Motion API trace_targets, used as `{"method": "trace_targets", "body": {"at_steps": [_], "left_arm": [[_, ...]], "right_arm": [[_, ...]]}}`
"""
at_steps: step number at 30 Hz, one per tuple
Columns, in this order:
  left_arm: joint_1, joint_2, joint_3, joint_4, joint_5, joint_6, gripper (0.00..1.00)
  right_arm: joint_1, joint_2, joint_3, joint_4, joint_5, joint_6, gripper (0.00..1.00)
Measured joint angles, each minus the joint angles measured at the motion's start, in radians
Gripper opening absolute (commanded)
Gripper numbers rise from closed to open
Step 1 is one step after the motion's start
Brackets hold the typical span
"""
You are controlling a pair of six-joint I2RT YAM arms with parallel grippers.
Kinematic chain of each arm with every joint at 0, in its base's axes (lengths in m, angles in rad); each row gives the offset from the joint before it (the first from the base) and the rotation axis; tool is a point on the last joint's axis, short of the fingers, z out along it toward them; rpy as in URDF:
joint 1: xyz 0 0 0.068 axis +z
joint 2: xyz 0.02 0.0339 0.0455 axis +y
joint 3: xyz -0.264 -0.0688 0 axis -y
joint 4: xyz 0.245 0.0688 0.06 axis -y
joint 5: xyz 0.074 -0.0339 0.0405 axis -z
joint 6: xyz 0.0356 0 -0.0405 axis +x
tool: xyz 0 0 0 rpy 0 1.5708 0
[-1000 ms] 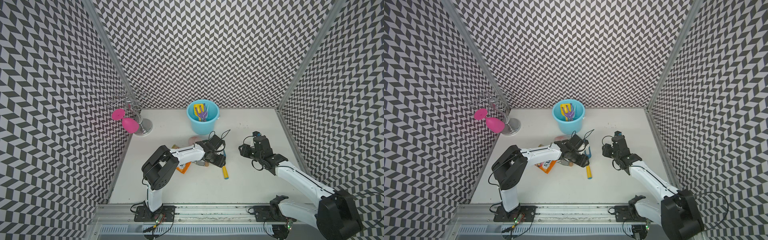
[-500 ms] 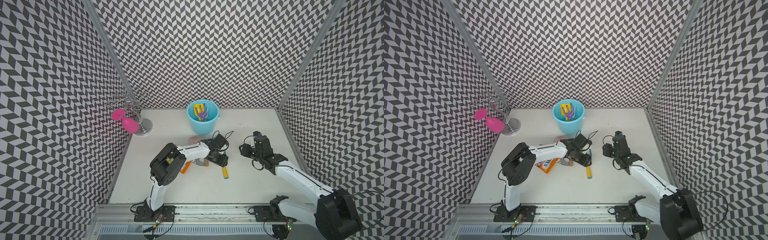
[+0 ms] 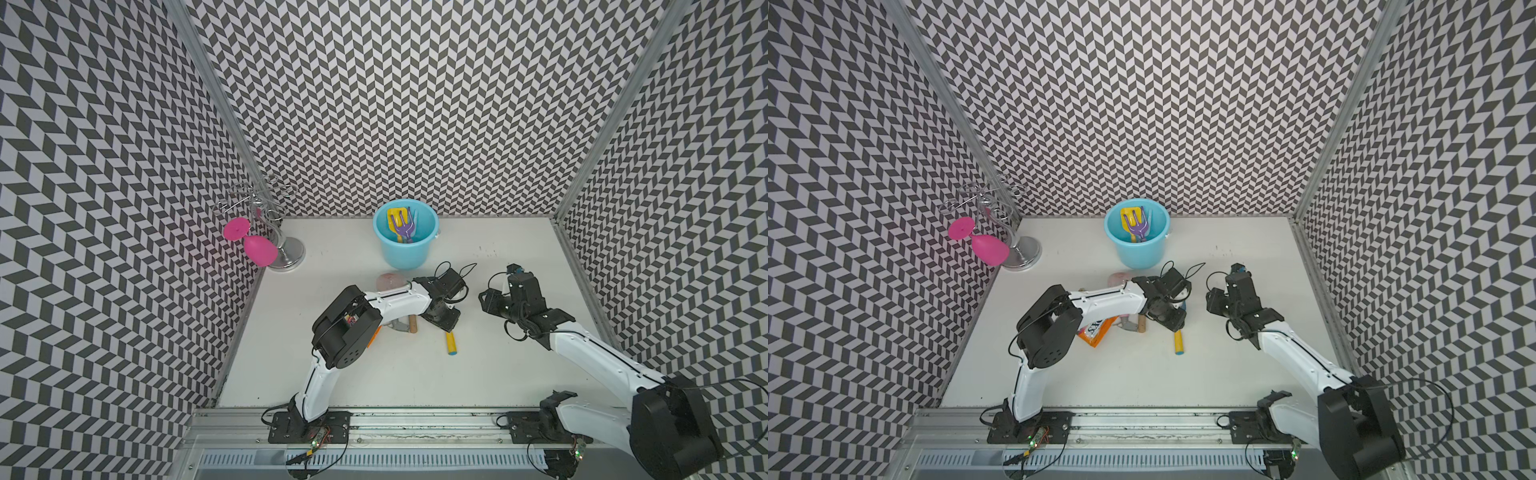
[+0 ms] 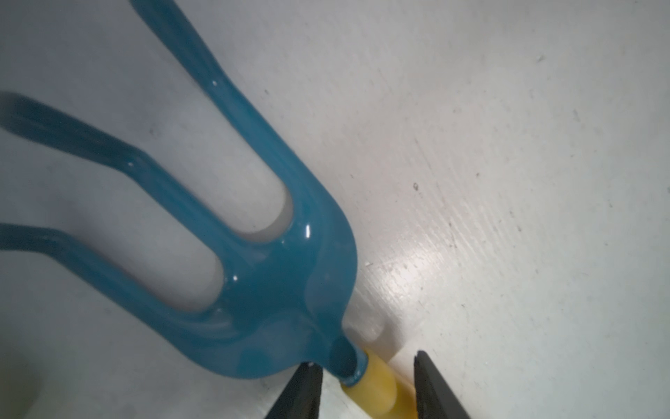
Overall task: Organize the gardening tools
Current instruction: Pick up the gardening tool from the center of the board.
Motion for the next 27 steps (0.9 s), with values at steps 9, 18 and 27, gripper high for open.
{"method": "trace_targets", "body": {"at_steps": [9,18,27], "left_arm": [[-0.008,0.007,0.011,-0.022,-0.059,0.016,0.21],[-0.005,0.000,0.010,-0.026,-0.065,0.019,0.00],[0.083,-0.166,-0.015,-0.013,-0.041,0.025,0.00]], "right_arm": [[-0.002,0.000,0.000,0.003,0.000,0.000,0.47],[-0.010,-0.003,0.000,0.002,0.000,0.000,0.47],[-0.013,-0.075,0.011,-0.011,0.014,0.000,0.47]]}}
